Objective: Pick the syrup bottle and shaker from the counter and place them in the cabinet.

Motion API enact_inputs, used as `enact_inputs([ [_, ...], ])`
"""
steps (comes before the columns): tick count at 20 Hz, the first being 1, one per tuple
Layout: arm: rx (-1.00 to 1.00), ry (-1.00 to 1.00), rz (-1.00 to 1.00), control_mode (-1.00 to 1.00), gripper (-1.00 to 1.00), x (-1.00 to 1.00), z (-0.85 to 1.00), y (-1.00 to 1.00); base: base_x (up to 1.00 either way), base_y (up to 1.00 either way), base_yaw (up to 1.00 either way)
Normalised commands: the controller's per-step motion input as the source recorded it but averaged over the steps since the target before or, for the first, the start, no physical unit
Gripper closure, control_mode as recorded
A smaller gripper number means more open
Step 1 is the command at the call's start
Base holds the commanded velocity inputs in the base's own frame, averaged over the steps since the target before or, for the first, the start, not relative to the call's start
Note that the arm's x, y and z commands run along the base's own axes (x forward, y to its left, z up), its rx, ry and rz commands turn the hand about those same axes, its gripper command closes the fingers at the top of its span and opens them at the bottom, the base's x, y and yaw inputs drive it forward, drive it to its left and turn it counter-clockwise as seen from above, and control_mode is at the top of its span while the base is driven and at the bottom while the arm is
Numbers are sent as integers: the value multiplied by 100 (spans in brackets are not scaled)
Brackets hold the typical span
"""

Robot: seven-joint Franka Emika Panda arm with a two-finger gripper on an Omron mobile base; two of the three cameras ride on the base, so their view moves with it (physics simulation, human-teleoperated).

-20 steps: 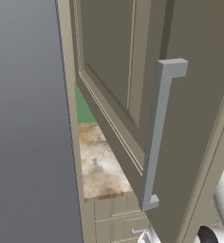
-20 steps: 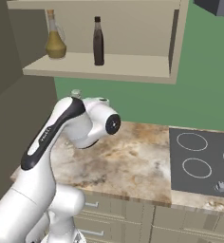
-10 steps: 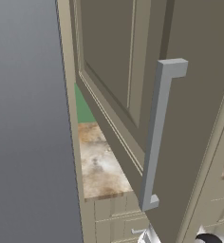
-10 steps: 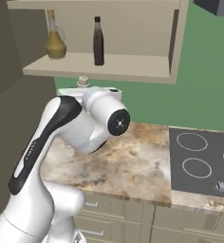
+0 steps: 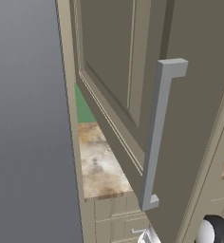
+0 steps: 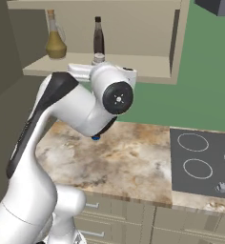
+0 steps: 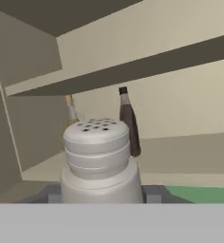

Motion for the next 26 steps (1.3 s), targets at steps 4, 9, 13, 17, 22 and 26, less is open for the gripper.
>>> enact_inputs([
  [4, -11, 1, -20, -100, 100, 53, 5, 12, 0, 0, 0],
  [9, -5, 1, -2, -100, 100, 17, 0, 5, 0, 0, 0],
  [13, 0, 0, 0, -100, 100, 43, 0, -1, 0, 0, 0],
  [17, 0, 0, 0, -100, 100, 57, 0, -1, 0, 0, 0],
  [22, 0, 0, 0, -100, 100, 47, 0, -22, 0, 0, 0],
  [26, 0, -1, 0, -100, 100, 44, -2, -18, 0, 0, 0],
])
